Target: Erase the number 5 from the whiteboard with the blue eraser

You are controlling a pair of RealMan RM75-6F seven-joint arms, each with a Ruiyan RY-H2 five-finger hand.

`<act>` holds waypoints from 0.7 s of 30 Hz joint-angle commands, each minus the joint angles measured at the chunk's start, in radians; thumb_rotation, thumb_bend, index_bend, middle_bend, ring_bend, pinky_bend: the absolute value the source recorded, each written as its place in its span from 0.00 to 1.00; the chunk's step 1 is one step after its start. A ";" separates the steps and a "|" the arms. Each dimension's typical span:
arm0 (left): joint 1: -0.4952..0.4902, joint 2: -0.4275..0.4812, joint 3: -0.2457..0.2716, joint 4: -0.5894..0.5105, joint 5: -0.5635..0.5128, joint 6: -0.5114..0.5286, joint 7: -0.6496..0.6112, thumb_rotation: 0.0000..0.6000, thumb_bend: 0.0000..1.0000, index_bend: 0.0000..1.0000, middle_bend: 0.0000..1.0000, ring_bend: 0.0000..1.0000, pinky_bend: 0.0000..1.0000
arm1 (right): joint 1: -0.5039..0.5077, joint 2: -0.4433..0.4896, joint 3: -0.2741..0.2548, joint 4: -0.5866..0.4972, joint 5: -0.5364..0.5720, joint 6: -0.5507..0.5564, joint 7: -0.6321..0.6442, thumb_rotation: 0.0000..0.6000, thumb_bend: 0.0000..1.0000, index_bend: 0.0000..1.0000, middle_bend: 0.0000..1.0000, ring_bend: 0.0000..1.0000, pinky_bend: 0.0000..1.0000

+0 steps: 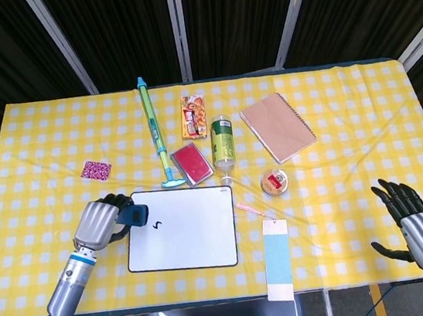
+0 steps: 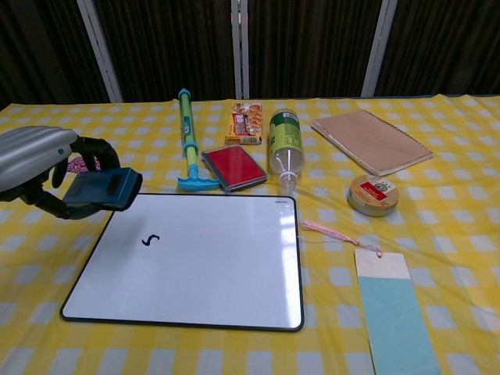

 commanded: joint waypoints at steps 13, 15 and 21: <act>-0.059 -0.212 0.002 0.154 0.036 -0.060 -0.030 1.00 0.56 0.85 0.65 0.55 0.58 | 0.006 0.008 0.000 0.005 0.009 -0.016 0.031 1.00 0.04 0.00 0.00 0.00 0.00; -0.061 -0.245 -0.001 0.182 0.035 -0.062 -0.055 1.00 0.56 0.85 0.65 0.55 0.58 | 0.007 0.007 -0.001 0.006 0.010 -0.017 0.031 1.00 0.04 0.00 0.00 0.00 0.00; -0.068 -0.292 -0.002 0.233 0.033 -0.076 -0.083 1.00 0.56 0.85 0.65 0.55 0.58 | 0.008 0.006 0.001 0.009 0.016 -0.022 0.035 1.00 0.04 0.00 0.00 0.00 0.00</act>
